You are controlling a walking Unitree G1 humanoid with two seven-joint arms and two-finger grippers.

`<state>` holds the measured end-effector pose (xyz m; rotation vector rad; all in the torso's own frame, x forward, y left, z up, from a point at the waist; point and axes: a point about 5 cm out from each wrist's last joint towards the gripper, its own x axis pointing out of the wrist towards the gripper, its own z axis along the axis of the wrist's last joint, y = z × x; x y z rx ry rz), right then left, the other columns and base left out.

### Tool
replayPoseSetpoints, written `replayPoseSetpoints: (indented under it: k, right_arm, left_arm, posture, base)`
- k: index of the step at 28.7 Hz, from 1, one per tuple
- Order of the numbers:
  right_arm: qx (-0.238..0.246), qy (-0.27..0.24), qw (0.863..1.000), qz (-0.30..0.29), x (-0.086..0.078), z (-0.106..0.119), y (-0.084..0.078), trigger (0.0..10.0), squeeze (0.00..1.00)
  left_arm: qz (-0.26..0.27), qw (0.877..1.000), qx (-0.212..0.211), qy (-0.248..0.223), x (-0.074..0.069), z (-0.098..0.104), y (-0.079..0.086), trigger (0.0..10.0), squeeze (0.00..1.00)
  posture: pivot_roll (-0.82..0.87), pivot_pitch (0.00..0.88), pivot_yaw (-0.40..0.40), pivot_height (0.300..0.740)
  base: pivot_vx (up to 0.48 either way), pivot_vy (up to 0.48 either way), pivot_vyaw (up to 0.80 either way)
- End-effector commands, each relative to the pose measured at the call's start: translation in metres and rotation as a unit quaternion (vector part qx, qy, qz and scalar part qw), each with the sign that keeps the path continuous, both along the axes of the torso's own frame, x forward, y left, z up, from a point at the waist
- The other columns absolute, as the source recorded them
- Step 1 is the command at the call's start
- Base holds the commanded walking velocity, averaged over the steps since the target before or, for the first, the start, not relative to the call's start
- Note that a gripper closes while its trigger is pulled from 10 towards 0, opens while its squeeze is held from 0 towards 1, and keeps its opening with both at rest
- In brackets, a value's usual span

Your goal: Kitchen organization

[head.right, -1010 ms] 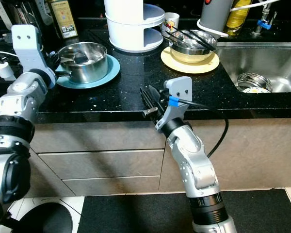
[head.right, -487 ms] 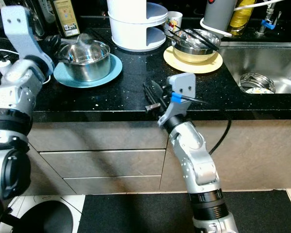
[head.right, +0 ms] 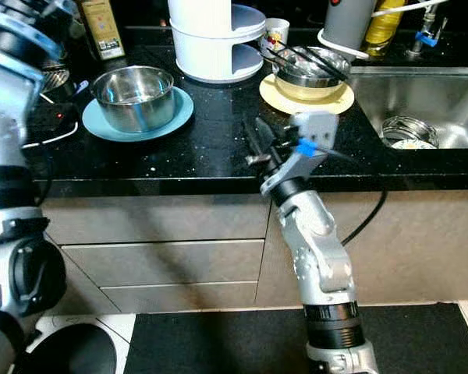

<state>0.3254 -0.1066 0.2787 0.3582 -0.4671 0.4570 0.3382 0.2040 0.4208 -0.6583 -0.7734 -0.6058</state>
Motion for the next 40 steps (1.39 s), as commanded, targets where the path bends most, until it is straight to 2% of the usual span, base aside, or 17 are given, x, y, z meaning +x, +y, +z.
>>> replayPoseSetpoints:
  k: [1, 3, 4, 5, 7, 8, 11, 17, 19, 20, 21, 23, 30, 34, 37, 38, 40]
  right_arm:
    - [0.022, 0.000, 1.000, 0.014, -0.004, 0.006, 0.002, 10.0, 0.00]
    - [0.081, 0.017, 0.996, 0.045, -0.008, 0.008, 0.007, 10.0, 0.00]
    - [0.120, 0.028, 0.990, 0.070, -0.011, 0.011, 0.012, 10.0, 1.00]
    - [0.120, 0.028, 0.990, 0.070, -0.011, 0.011, 0.012, 10.0, 1.00]
    - [0.162, 0.041, 0.981, 0.103, -0.016, 0.014, 0.020, 10.0, 1.00]
    - [0.162, 0.041, 0.981, 0.103, -0.016, 0.014, 0.020, 10.0, 1.00]
    - [0.212, 0.061, 0.964, 0.145, -0.022, 0.018, 0.029, 10.0, 1.00]
    - [0.240, 0.089, 0.952, 0.170, -0.025, 0.017, 0.033, 10.0, 1.00]
    - [0.267, 0.116, 0.940, 0.180, -0.025, 0.015, 0.035, 10.0, 1.00]
    - [0.280, 0.125, 0.934, 0.185, -0.025, 0.015, 0.035, 10.0, 0.74]
    - [0.293, 0.138, 0.927, 0.192, -0.025, 0.014, 0.036, 10.0, 0.00]
    - [0.301, 0.151, 0.921, 0.198, -0.024, 0.012, 0.037, 10.0, 0.00]
    - [0.274, 0.190, 0.919, 0.209, -0.025, 0.004, 0.043, 10.0, 0.00]
    - [0.273, 0.217, 0.909, 0.230, -0.027, 0.001, 0.051, 10.0, 0.00]
    - [0.268, 0.229, 0.907, 0.232, -0.026, -0.001, 0.052, 10.0, 0.00]
    - [0.273, 0.232, 0.904, 0.235, -0.026, -0.001, 0.053, 10.0, 0.00]
    - [0.275, 0.232, 0.903, 0.236, -0.027, -0.001, 0.053, 10.0, 0.00]
  left_arm:
    - [-0.018, 0.999, 0.000, 0.036, 0.001, -0.012, -0.005, 0.0, 0.00]
    - [-0.046, 0.994, 0.005, 0.096, 0.003, -0.037, -0.018, 0.0, 0.00]
    - [-0.063, 0.990, 0.010, 0.127, 0.002, -0.054, -0.030, 0.0, 0.00]
    - [-0.063, 0.990, 0.010, 0.127, 0.002, -0.054, -0.030, 0.0, 0.00]
    - [-0.080, 0.984, 0.017, 0.161, -0.002, -0.076, -0.043, 0.0, 0.00]
    - [-0.080, 0.984, 0.017, 0.161, -0.002, -0.076, -0.043, 0.0, 0.00]
    - [-0.088, 0.975, 0.010, 0.201, -0.010, -0.100, -0.054, 0.0, 0.00]
    - [-0.095, 0.968, 0.005, 0.231, -0.019, -0.119, -0.063, 0.0, 0.00]
    - [-0.099, 0.966, -0.012, 0.238, -0.023, -0.123, -0.066, 0.0, 0.00]
    - [-0.101, 0.965, -0.019, 0.239, -0.025, -0.123, -0.067, 0.0, 0.00]
    - [-0.102, 0.965, -0.023, 0.239, -0.026, -0.123, -0.068, 0.0, 0.00]
    - [-0.102, 0.965, -0.027, 0.239, -0.027, -0.124, -0.069, 0.0, 0.00]
    - [-0.118, 0.962, -0.047, 0.242, -0.033, -0.124, -0.077, 0.0, 0.00]
    - [-0.162, 0.952, -0.016, 0.261, -0.041, -0.133, -0.094, 0.0, 0.00]
    - [-0.186, 0.944, -0.006, 0.272, -0.045, -0.136, -0.102, 0.0, 0.00]
    - [-0.195, 0.941, 0.019, 0.276, -0.047, -0.139, -0.108, 0.0, 0.00]
    - [-0.198, 0.940, 0.026, 0.278, -0.048, -0.140, -0.109, 0.0, 0.00]
  posture:
    - [-0.09, 0.181, -0.018, 0.740]
    - [-0.09, 0.184, -0.017, 0.740]
    - [-0.09, 0.184, -0.016, 0.740]
    - [-0.09, 0.184, -0.016, 0.740]
    - [-0.09, 0.186, -0.014, 0.740]
    - [-0.09, 0.186, -0.014, 0.740]
    - [-0.09, 0.183, -0.015, 0.740]
    - [-0.09, 0.181, -0.016, 0.740]
    - [-0.09, 0.180, -0.016, 0.740]
    - [-0.09, 0.178, -0.016, 0.740]
    - [-0.09, 0.177, -0.016, 0.740]
    - [-0.09, 0.175, -0.016, 0.740]
    - [-0.09, 0.171, -0.015, 0.740]
    - [-0.10, 0.169, -0.015, 0.740]
    - [-0.09, 0.168, -0.018, 0.740]
    - [-0.09, 0.168, -0.018, 0.740]
    - [-0.09, 0.168, -0.018, 0.740]
  base:
    - [0.000, 0.000, 0.00]
    - [0.000, 0.000, 0.00]
    - [0.000, 0.000, 0.00]
    - [0.000, 0.000, 0.00]
    - [0.000, 0.000, 0.00]
    - [0.000, 0.000, 0.00]
    - [0.000, 0.000, 0.00]
    - [0.000, 0.000, 0.00]
    - [0.000, 0.000, 0.00]
    - [0.000, 0.000, 0.00]
    - [0.000, 0.000, 0.00]
    - [0.000, 0.000, 0.00]
    - [0.000, 0.000, 0.00]
    - [0.000, 0.000, 0.00]
    - [0.000, 0.000, 0.00]
    - [0.000, 0.000, 0.00]
    - [0.000, 0.000, 0.00]
